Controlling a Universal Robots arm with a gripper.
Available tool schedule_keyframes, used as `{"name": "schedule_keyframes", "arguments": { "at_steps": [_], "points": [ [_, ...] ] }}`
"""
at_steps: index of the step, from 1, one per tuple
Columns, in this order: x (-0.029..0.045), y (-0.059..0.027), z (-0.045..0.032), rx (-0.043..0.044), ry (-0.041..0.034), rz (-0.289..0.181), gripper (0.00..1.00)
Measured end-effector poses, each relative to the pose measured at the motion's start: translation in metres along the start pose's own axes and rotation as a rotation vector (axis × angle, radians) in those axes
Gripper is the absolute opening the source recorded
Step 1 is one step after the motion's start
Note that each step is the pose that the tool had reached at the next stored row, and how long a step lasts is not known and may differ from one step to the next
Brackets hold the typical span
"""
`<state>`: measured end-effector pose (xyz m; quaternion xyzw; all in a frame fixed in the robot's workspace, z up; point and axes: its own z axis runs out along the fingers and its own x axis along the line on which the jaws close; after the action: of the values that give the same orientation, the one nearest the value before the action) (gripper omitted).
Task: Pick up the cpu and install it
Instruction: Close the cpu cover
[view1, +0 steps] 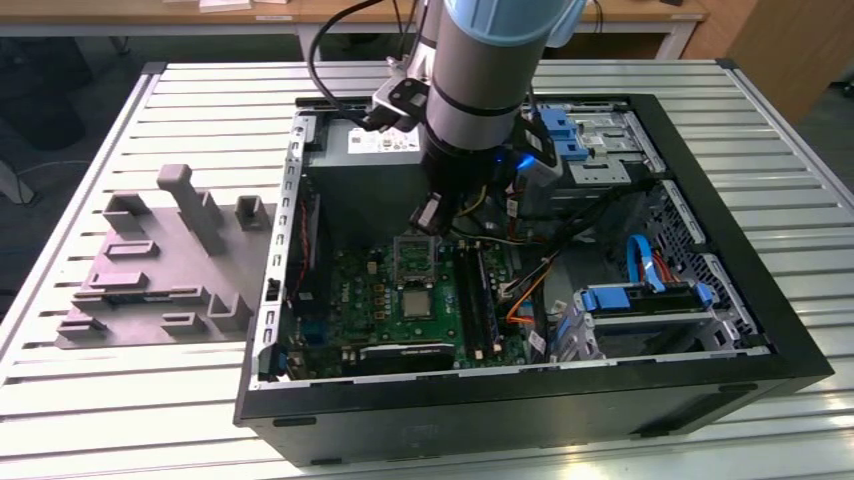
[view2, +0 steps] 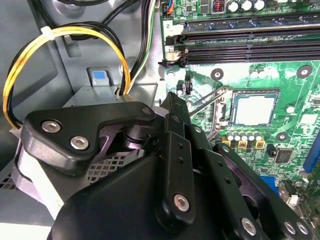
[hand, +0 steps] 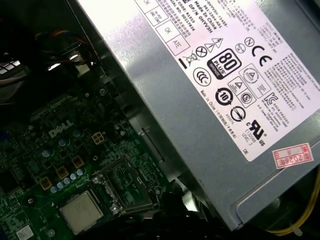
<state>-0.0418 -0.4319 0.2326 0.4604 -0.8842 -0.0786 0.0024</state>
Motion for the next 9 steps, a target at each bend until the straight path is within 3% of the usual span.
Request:
{"name": "schedule_keyframes", "arguments": {
  "at_steps": [9],
  "points": [
    [-0.0001,0.0003,-0.0025,0.0007,0.0047,-0.015,0.11]
  ]
}}
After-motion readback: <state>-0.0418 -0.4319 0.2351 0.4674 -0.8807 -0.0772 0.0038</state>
